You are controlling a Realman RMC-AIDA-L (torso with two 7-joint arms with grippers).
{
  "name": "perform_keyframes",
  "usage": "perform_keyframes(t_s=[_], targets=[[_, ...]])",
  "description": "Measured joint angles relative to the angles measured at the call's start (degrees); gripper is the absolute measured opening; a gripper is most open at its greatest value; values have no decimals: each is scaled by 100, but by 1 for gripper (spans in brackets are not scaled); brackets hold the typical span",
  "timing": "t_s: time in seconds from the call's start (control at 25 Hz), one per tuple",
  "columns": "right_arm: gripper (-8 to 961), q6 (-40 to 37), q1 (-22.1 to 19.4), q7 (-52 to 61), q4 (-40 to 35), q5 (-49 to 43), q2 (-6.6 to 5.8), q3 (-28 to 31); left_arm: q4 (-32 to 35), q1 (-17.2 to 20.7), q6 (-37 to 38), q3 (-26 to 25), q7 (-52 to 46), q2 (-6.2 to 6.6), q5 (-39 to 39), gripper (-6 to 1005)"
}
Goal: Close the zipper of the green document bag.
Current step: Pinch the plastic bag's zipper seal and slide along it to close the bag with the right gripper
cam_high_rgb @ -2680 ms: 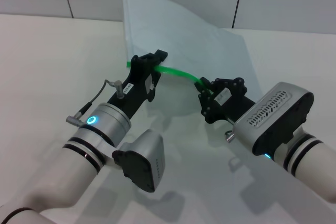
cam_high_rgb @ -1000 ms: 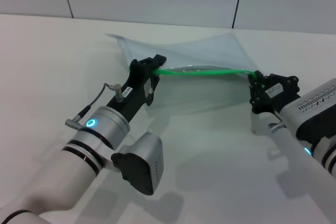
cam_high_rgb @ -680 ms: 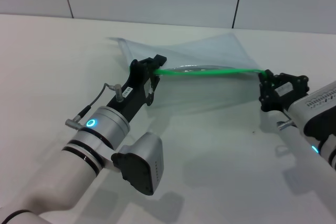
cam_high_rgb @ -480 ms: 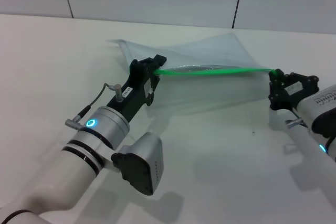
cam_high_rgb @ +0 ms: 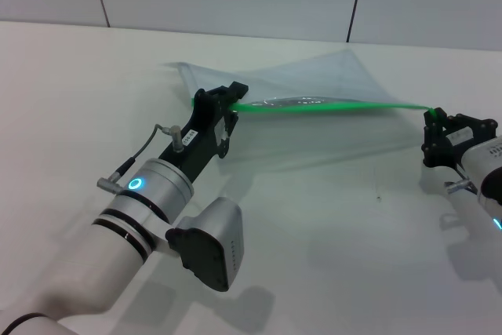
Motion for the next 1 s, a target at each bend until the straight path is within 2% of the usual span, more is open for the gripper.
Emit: perform_keyframes(t_s=[0.36,0.6,0.8,1.0], targets=[[70,-1,-23,0,18,-4,15,76,-10,2,3,0,9,0,6,54],[8,0,-66,-187,-85,-10,34,76,-10,19,-9,0,15,0,32,54],[44,8,-177,-513,-363,18,50,73,-7,24,-73,1,-6,0,78,54],[131,217,-266,-553,-411,33,55,115,-7,25,-77,1,-68,0,112,75]])
